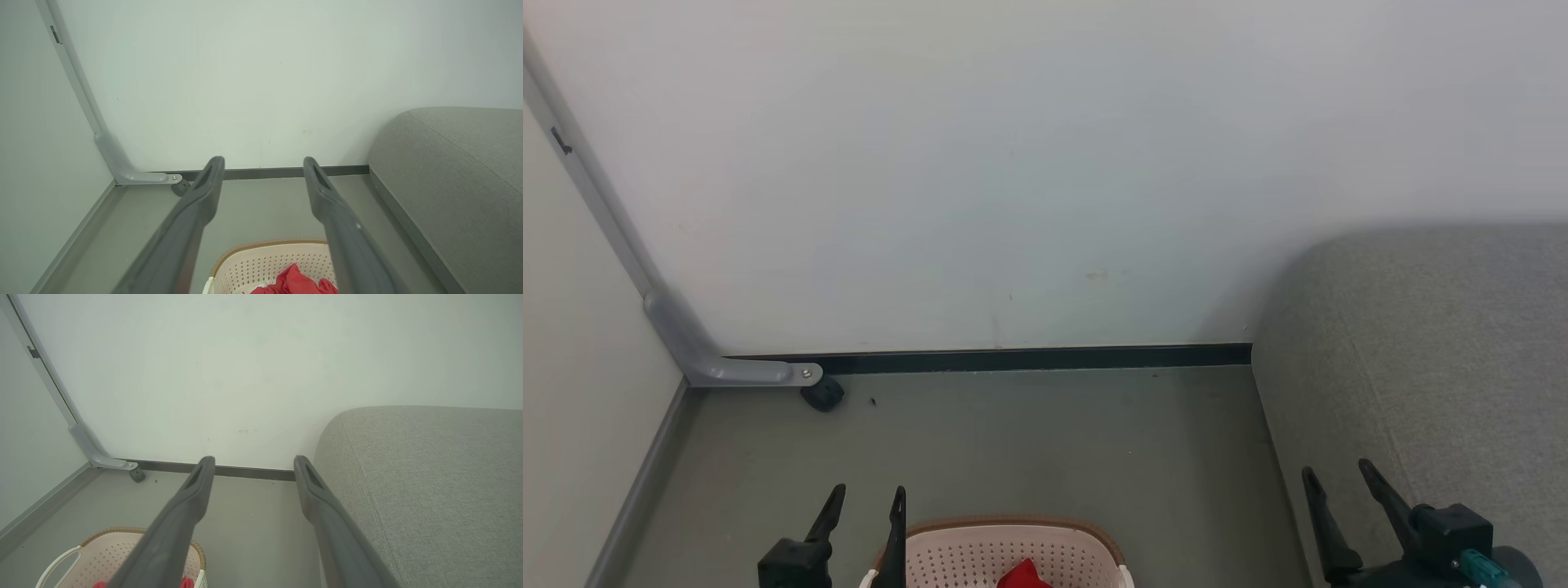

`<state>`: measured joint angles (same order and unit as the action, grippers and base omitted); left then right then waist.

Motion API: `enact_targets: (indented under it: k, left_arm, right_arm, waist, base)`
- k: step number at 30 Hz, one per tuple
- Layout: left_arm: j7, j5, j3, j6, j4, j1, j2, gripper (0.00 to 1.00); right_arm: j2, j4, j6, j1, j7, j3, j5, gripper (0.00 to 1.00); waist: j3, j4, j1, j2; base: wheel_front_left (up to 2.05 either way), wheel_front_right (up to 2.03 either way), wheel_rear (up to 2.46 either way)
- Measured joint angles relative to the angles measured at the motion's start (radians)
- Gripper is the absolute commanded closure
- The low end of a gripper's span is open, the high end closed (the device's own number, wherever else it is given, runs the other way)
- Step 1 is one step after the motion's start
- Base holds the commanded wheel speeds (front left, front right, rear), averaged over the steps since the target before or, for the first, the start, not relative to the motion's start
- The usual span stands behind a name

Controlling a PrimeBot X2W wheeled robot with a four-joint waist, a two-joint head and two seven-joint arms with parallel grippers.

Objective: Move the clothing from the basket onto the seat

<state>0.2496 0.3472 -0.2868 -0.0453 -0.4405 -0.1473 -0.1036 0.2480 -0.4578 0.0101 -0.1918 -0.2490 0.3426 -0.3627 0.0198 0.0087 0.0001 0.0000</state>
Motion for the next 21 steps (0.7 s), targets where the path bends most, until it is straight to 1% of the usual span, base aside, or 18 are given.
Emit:
enact_targets:
  k: [21]
  left_arm:
    - [0.000, -0.005, 0.015, 0.000, -0.038, -0.009, 0.014, 0.00]
  right_arm:
    - [-0.005, 0.002, -0.001, 0.000, 0.000, -0.013, 0.016, 0.00]
  waist:
    - [-0.005, -0.002, 0.0000, 0.0000]
  base:
    - [0.00, 0.00, 0.00]
